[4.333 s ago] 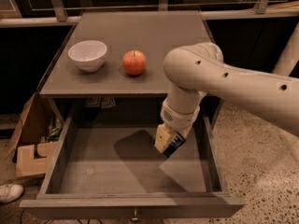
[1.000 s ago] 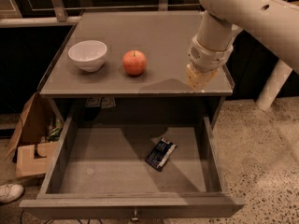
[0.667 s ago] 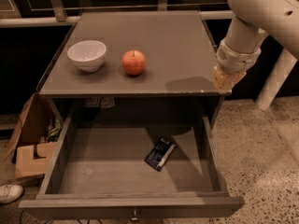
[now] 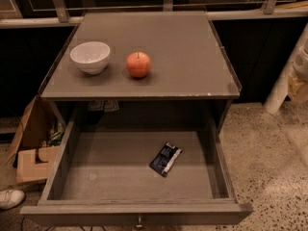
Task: Pick rxbar blueberry from top drawer and place on counter
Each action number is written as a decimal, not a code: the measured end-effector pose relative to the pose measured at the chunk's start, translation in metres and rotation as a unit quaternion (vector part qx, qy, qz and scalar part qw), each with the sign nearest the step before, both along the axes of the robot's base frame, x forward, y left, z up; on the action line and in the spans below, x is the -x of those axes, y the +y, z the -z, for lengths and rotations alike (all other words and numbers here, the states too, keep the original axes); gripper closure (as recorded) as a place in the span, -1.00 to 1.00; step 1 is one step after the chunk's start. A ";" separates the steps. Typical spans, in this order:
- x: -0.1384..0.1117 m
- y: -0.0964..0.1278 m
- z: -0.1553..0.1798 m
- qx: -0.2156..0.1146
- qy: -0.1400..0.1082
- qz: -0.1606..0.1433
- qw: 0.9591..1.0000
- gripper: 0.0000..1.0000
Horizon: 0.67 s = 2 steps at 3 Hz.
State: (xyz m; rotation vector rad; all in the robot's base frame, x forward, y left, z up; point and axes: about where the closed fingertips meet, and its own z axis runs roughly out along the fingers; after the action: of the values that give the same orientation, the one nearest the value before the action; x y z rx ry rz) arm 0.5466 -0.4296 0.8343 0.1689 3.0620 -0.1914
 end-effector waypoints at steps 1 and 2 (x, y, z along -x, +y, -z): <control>0.034 -0.083 0.004 -0.004 -0.004 0.088 0.996 1.00; 0.060 -0.132 0.009 -0.009 -0.009 0.141 0.990 1.00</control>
Offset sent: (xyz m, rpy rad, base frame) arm -0.1005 -0.1951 -0.0008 0.0455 0.0320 -0.4204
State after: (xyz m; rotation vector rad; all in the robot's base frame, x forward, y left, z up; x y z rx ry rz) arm 0.4862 -0.5620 0.8255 0.6012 3.0101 -0.1750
